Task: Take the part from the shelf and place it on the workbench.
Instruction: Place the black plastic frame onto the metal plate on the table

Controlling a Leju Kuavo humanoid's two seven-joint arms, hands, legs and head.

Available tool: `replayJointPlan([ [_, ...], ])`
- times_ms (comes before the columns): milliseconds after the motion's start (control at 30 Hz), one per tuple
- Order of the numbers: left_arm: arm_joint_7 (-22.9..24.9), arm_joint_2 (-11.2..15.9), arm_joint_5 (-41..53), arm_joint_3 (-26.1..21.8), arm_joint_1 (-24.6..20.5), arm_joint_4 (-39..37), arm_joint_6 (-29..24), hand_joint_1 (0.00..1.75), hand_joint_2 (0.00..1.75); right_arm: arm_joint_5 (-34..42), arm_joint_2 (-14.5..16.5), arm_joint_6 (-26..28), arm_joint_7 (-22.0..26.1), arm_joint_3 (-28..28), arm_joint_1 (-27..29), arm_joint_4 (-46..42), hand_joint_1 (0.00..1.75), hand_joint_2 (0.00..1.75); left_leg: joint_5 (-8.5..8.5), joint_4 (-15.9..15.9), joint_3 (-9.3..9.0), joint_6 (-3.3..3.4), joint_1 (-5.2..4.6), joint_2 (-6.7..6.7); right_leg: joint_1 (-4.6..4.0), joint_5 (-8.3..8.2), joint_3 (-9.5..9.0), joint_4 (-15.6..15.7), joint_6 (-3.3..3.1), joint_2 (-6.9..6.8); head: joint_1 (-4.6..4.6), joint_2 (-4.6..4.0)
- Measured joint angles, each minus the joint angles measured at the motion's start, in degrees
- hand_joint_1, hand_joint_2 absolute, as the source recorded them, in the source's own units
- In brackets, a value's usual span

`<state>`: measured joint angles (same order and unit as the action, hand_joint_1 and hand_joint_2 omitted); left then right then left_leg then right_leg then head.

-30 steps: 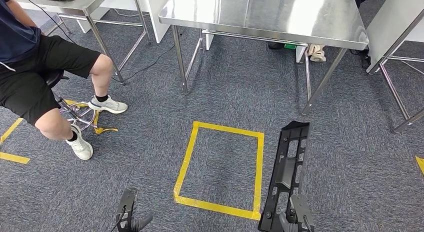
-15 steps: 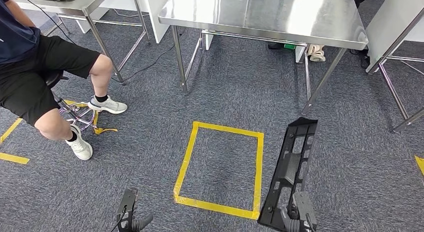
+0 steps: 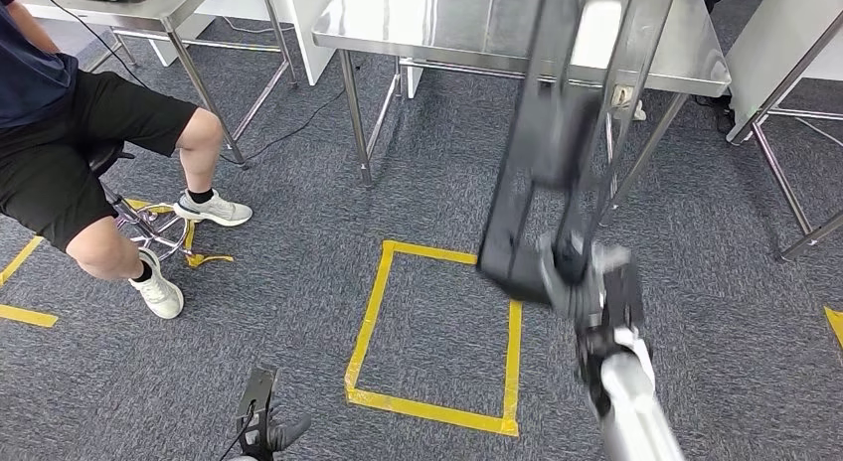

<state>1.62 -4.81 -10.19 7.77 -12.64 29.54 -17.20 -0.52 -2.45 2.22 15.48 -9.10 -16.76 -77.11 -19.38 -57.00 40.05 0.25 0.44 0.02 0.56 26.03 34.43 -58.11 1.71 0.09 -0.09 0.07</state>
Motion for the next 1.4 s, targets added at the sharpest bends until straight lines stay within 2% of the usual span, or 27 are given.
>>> replayJointPlan([
  [100, -0.4, 0.0, -0.4, 0.5, -0.6, -0.3, 0.3, 0.00, 1.75, 1.3, 0.0, 0.4, -4.5, -2.8, -4.2, -6.8, 1.75, 1.75, 0.01, 0.0, -0.02, -0.03, 0.10, -0.10, -0.02, 0.05, 0.20, 0.0, -0.09, -0.13, 0.03, 0.00],
  [400, -0.7, 0.0, -2.5, 0.8, -0.5, -1.1, 1.1, 0.00, 1.75, 4.7, -0.2, -1.0, -2.0, -5.5, -5.5, -15.5, 1.75, 1.75, 0.03, 0.0, 0.15, -0.01, -0.01, -0.20, 0.00, 0.03, 0.03, 0.0, -0.06, -0.20, 0.03, 0.00],
  [567, 0.4, -1.0, -4.6, 0.8, 1.0, -1.5, 2.7, 0.00, 1.75, 4.5, -1.0, -1.1, -1.4, -5.9, -5.6, -18.9, 1.75, 1.75, 0.02, 0.0, 0.15, -0.01, -0.01, -0.20, 0.01, 0.03, 0.02, 0.0, -0.06, -0.20, 0.02, 0.00],
  [733, 1.1, -2.1, -5.5, 0.9, 2.3, -2.0, 3.2, 0.00, 1.75, 4.3, -2.0, -1.1, -1.3, -6.1, -5.9, -20.3, 1.75, 1.75, 0.01, 0.0, 0.16, 0.00, 0.00, -0.21, 0.00, 0.03, 0.03, 0.0, -0.06, -0.20, 0.03, 0.00],
  [1133, 1.8, -2.3, -6.3, 1.2, 2.6, -2.2, 3.6, 0.00, 1.75, 4.3, -2.7, -0.7, -1.2, -6.2, -5.9, -20.7, 1.75, 1.75, 0.02, 0.0, 0.15, -0.01, 0.01, -0.21, -0.01, 0.03, 0.02, 0.0, -0.06, -0.20, 0.02, 0.00],
  [1400, 6.3, -0.5, -10.3, 1.2, -0.4, -2.3, 4.5, 0.00, 1.75, 5.2, -3.2, -0.1, -1.2, -7.3, -6.5, -20.6, 1.75, 1.75, 0.05, 0.0, 0.14, -0.02, 0.05, -0.22, -0.05, 0.02, 0.01, 0.0, -0.07, -0.20, 0.02, 0.00],
])
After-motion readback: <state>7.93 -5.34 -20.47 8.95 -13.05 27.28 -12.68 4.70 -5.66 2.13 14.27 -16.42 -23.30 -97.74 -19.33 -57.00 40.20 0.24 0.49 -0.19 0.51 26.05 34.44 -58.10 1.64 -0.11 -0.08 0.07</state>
